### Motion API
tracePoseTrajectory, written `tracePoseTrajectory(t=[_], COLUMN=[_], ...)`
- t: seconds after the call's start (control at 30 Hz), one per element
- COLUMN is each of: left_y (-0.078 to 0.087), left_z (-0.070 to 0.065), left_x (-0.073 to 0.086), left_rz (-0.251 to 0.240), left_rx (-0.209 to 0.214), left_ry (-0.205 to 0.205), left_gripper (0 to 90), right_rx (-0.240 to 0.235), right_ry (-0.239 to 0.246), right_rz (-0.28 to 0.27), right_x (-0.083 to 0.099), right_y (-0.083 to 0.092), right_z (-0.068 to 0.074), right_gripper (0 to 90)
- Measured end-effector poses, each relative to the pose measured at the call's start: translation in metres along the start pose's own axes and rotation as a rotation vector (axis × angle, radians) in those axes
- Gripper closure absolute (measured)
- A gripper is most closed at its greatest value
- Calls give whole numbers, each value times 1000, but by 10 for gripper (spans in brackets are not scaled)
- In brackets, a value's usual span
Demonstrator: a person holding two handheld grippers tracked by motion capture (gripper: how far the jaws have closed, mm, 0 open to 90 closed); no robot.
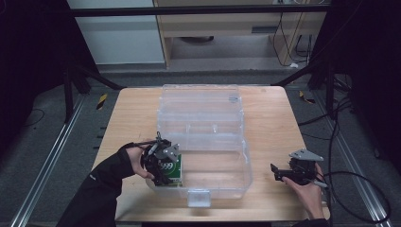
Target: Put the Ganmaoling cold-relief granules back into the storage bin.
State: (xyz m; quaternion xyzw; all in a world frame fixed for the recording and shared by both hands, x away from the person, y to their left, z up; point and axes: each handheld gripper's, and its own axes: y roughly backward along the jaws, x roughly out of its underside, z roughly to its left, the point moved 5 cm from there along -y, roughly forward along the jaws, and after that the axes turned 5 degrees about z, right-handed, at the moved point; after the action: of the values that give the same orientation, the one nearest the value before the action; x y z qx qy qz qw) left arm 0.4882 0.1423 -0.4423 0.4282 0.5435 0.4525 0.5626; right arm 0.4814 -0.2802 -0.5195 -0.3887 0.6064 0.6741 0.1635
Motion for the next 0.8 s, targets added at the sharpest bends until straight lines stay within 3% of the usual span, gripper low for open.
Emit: tracePoseTrajectory(t=[0.53,0.73,0.8], left_y=[0,3,7], left_z=[-1,0,0], left_x=[4,5,3], left_rz=[-1,-16,-43], left_rx=[-15,-21,-21], left_ry=[12,21,26], left_gripper=[131,130,126], right_rx=[-2,0,0], right_ry=[2,4,5], right_rz=[0,0,-1], right_x=[0,0,0], right_y=[0,0,0], right_z=[0,0,0], right_gripper=[5,5,5])
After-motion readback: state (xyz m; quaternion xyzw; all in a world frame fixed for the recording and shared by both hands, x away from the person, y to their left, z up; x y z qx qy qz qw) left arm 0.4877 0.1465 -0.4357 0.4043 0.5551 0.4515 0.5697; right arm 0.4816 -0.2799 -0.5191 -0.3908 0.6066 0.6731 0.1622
